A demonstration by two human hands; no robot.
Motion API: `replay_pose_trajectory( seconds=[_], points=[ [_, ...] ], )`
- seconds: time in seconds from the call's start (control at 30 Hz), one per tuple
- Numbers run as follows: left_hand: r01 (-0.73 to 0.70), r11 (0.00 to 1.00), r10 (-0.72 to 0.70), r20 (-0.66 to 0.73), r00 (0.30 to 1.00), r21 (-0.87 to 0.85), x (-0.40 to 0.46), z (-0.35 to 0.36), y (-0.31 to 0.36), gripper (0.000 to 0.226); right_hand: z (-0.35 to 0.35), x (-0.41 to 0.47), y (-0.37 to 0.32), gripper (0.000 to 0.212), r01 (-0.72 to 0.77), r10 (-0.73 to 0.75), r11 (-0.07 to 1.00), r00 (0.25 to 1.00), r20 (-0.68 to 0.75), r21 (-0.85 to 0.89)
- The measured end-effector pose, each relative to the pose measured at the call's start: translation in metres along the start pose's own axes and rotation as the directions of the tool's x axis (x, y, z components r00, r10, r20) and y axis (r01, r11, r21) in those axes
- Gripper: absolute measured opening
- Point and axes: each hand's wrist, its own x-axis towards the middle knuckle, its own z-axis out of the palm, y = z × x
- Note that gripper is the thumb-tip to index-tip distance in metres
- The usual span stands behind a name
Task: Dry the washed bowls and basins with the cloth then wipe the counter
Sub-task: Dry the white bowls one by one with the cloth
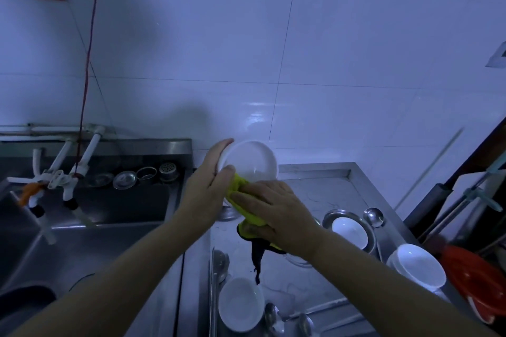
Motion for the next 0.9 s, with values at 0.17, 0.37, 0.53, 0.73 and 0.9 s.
replay_pose_trajectory(
  seconds=[0.17,0.37,0.53,0.73,0.9],
  points=[
    [0.037,0.994,-0.050,0.117,0.992,0.105,0.003,-0.006,0.001,0.040,-0.023,0.004,0.029,0.035,0.142,-0.123,0.981,0.982,0.140,-0.134],
    [0.100,0.990,-0.083,0.154,0.985,-0.104,-0.001,0.006,0.000,0.042,-0.017,0.028,0.001,0.041,-0.224,0.223,0.974,0.974,-0.048,-0.022],
    [0.108,0.966,-0.082,0.117,0.990,-0.234,-0.002,0.001,-0.003,0.031,-0.018,0.039,-0.024,0.028,-0.215,0.217,0.972,0.976,-0.008,0.095],
    [0.049,0.983,-0.026,0.125,0.992,-0.180,0.006,-0.015,-0.003,0.035,-0.017,0.013,-0.020,0.033,-0.015,0.012,0.999,0.997,0.080,0.043],
    [0.111,0.990,-0.137,0.379,0.915,0.091,0.018,-0.027,-0.003,0.038,-0.024,0.005,0.012,0.014,0.328,-0.308,0.926,0.943,0.128,-0.187]
  ],
)
